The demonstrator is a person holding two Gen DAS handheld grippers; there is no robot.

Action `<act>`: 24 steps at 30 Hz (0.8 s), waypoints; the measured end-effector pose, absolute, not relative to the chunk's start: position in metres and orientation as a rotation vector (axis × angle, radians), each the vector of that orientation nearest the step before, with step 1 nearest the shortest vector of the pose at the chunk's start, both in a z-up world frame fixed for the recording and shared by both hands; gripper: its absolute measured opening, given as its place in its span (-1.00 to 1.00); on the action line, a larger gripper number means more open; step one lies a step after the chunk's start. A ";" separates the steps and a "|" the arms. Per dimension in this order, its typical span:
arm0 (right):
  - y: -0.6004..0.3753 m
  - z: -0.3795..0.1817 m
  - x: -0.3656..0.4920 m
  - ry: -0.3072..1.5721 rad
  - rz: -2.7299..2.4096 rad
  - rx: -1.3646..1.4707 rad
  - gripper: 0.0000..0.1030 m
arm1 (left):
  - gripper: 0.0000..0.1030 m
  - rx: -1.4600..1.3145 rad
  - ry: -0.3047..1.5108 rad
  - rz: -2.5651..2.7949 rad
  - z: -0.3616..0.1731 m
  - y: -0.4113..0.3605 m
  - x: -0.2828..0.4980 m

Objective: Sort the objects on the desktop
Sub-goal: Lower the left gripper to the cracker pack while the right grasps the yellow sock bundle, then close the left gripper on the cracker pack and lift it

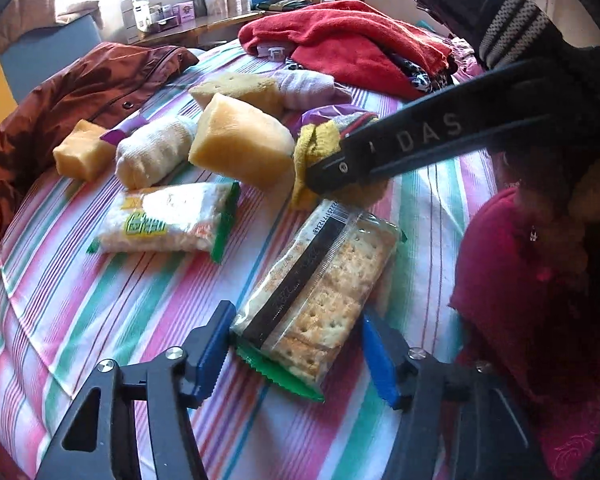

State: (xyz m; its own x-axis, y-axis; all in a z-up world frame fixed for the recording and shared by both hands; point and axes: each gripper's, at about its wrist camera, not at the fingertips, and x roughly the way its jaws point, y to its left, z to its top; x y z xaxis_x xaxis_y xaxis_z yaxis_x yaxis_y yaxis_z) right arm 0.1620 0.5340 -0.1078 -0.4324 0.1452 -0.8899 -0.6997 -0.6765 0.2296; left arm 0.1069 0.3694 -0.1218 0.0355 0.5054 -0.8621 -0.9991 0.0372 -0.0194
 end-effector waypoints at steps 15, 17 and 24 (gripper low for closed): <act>0.514 -0.107 0.149 0.777 2.232 -1.311 -0.04 | 0.48 -0.833 0.874 1.406 -0.120 0.338 0.121; 0.516 -0.108 0.149 0.793 2.229 -1.311 -0.04 | 0.48 -0.801 0.906 1.395 -0.118 0.340 0.122; 0.516 -0.108 0.149 0.793 2.230 -1.316 -0.03 | 0.27 -0.803 0.901 1.324 -0.119 0.360 0.120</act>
State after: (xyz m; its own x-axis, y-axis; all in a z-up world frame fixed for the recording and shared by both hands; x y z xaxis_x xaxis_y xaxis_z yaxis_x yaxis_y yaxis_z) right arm 0.1488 0.5158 -0.1075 -0.4573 0.0747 -0.8862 -0.6172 -0.7441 0.2557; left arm 0.1198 0.3600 -0.1190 0.0262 0.4462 -0.8945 -0.9959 0.0896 0.0155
